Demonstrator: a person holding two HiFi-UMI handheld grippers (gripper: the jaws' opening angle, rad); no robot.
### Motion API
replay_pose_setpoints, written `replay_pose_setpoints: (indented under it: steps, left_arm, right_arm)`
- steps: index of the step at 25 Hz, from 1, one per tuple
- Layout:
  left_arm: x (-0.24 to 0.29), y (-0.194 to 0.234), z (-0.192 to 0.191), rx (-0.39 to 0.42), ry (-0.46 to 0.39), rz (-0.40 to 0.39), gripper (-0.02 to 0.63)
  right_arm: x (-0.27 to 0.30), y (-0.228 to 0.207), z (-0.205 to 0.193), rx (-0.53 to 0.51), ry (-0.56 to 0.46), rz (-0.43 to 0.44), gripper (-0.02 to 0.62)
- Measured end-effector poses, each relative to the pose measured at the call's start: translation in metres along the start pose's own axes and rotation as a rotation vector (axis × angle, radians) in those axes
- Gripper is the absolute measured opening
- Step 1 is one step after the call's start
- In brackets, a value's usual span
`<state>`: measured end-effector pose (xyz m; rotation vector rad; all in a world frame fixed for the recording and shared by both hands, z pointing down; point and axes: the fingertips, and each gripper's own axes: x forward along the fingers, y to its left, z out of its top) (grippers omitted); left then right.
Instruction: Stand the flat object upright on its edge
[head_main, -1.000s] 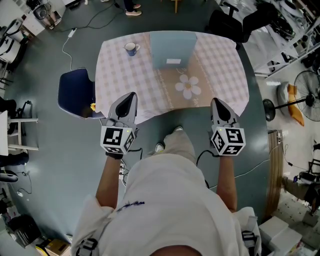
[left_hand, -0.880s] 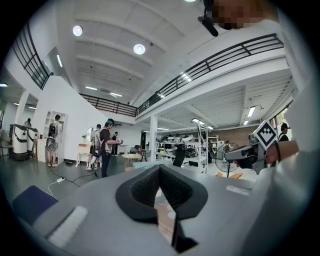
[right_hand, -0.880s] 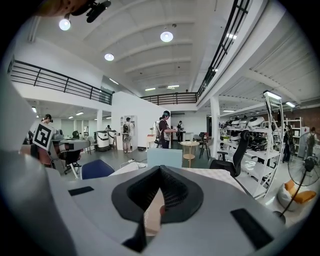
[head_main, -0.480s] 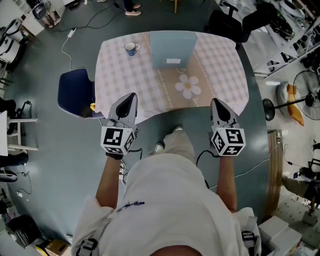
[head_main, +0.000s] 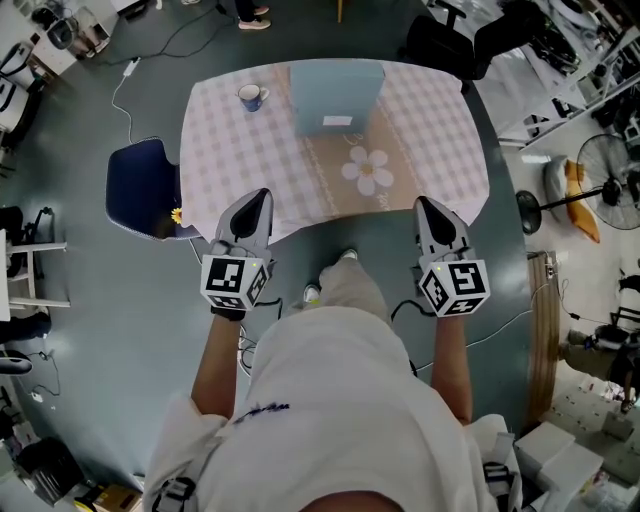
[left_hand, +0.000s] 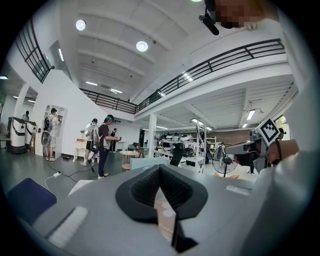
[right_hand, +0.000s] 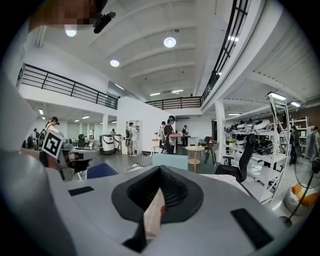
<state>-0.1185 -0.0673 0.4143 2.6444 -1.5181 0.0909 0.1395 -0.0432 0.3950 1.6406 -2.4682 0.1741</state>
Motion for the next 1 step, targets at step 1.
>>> replay_pose_setpoints:
  steps: [1]
  left_arm:
    - [0.0011,0.0006,-0.0008,-0.003,0.000,-0.002,0.002]
  right_arm:
    - [0.0011,0.0004,-0.0001,-0.004,0.003,-0.001,0.003]
